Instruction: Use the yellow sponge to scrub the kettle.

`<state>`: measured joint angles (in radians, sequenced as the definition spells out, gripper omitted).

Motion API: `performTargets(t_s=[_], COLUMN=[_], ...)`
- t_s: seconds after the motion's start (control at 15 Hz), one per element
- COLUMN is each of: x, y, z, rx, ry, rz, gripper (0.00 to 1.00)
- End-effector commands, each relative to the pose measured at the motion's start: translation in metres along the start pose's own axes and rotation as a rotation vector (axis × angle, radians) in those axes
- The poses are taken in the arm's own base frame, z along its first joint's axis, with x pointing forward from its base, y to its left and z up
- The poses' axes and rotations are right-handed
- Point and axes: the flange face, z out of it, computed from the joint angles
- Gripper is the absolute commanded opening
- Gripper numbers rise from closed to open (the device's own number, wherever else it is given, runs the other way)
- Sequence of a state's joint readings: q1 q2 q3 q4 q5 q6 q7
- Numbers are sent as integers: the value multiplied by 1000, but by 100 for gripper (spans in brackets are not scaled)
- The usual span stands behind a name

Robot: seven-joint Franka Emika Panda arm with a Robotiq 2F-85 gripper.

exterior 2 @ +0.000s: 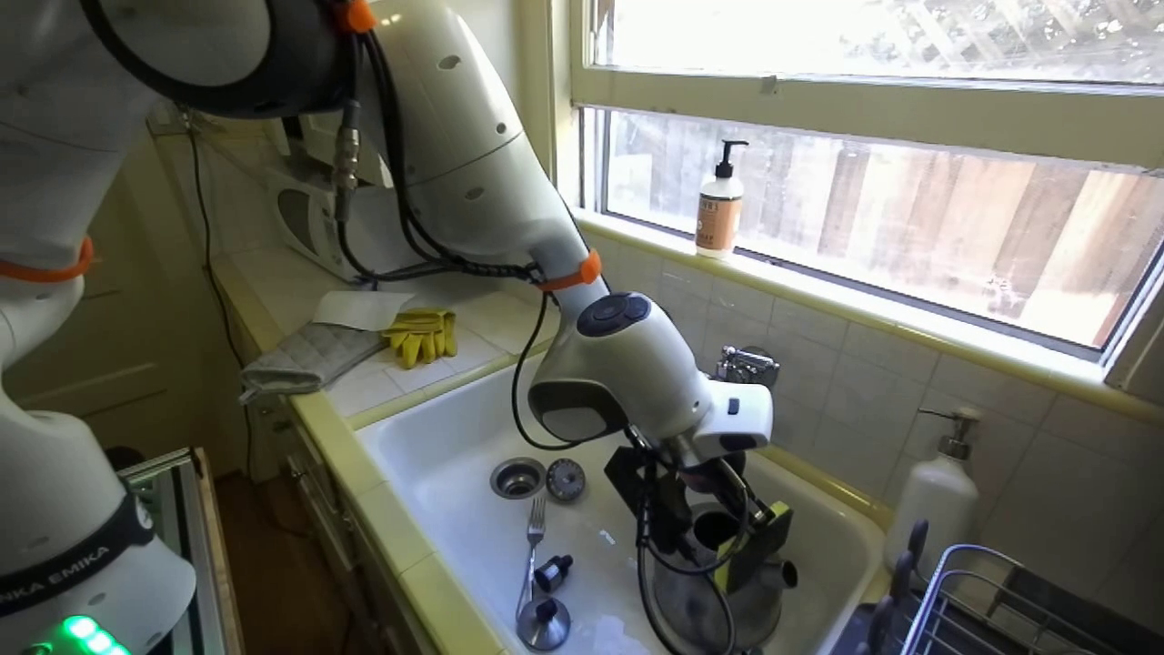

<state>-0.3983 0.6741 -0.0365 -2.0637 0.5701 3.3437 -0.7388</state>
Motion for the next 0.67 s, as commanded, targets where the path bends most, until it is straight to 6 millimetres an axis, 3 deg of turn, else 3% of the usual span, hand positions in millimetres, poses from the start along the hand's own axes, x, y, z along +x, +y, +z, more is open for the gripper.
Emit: performTargets(t_s=[0.0, 0.6], x=[3, 25], y=[-4, -34], z=[9, -34], rx=[26, 153], ry=[-28, -26], rz=[46, 51], gripper=[1, 1])
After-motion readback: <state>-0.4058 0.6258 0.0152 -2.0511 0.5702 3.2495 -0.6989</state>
